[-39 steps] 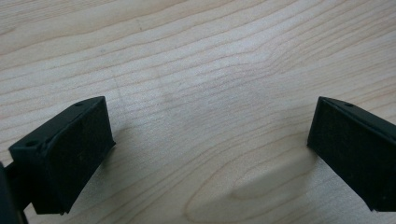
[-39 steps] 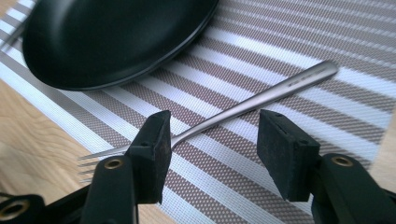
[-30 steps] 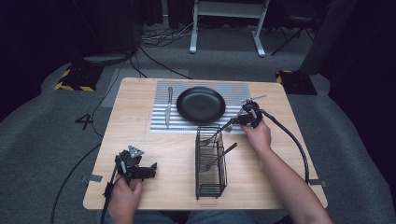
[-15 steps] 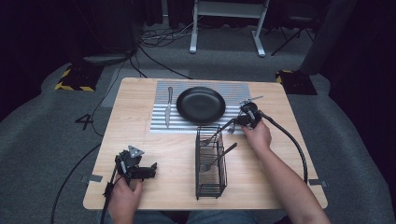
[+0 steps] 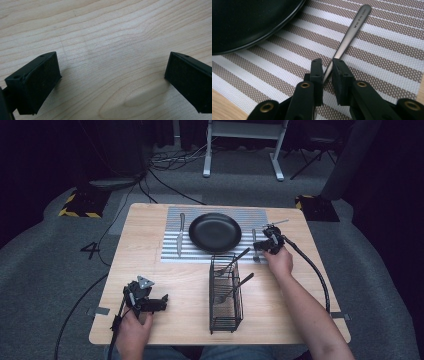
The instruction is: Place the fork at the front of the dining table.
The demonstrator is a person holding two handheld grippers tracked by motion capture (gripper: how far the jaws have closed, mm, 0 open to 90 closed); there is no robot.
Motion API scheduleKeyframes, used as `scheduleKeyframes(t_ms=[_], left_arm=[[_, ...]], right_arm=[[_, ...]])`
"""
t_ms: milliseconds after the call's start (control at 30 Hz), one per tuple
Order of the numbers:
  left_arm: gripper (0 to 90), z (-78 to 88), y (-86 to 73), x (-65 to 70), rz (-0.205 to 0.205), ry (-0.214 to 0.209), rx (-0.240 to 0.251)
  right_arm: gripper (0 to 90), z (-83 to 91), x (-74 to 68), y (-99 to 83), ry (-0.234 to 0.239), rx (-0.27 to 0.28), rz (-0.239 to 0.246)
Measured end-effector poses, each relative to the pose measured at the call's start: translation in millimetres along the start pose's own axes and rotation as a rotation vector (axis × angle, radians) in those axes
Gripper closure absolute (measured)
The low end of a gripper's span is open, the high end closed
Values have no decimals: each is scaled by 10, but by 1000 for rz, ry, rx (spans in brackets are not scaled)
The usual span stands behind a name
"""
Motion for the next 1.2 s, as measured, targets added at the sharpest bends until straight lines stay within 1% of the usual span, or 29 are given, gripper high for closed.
scheduleKeyframes(t_ms=[67, 133, 200, 233, 300, 400, 433, 467, 533, 700, 833, 900, 967, 1067, 1100, 1200], left_arm=[[1, 0, 0, 0, 0, 0, 0], [1, 0, 0, 0, 0, 0, 0], [1, 0, 0, 0, 0, 0, 0], [1, 0, -1, 0, 0, 0, 0], [1, 0, 0, 0, 0, 0, 0], [1, 0, -1, 0, 0, 0, 0], [1, 0, -1, 0, 0, 0, 0], [1, 0, -1, 1, 0, 0, 0], [1, 0, 0, 0, 0, 0, 0], [1, 0, 0, 0, 0, 0, 0], [1, 0, 0, 0, 0, 0, 0], [2, 0, 0, 0, 0, 0, 0], [2, 0, 0, 0, 0, 0, 0], [1, 0, 0, 0, 0, 0, 0], [1, 0, 0, 0, 0, 0, 0], [1, 0, 0, 1, 0, 0, 0]], right_arm=[[770, 8, 1, -7, 15, 5, -8], [719, 65, -4, -30, 25, 18, -4], [656, 170, -18, -57, 28, 35, 16], [643, 229, -31, -78, 32, 36, 33], [641, 365, -62, -127, 41, 52, 54], [642, 548, -124, -211, 108, 79, 60], [642, 593, -149, -249, 112, 80, 65], [641, 633, -183, -307, 112, 74, 86], [635, 664, -245, -410, 112, 62, 113], [627, 638, -371, -637, 81, 21, 174], [625, 551, -451, -731, 49, -5, 219], [625, 486, -450, -745, 39, -25, 218], [629, 415, -416, -734, 35, -37, 208], [627, 367, -358, -697, 15, -37, 199], [631, 354, -338, -674, 11, -30, 201], [632, 322, -260, -585, -3, -13, 170]])
Point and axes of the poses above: each handheld gripper's, and its own axes: z roughly backward along the jaws, y roughly out of its top, x roughly to its right, the point moved 9 cm from there along -z, roughly forward along the jaws, and after that the axes turned 15 degrees about -x, right-handed, at the moved point
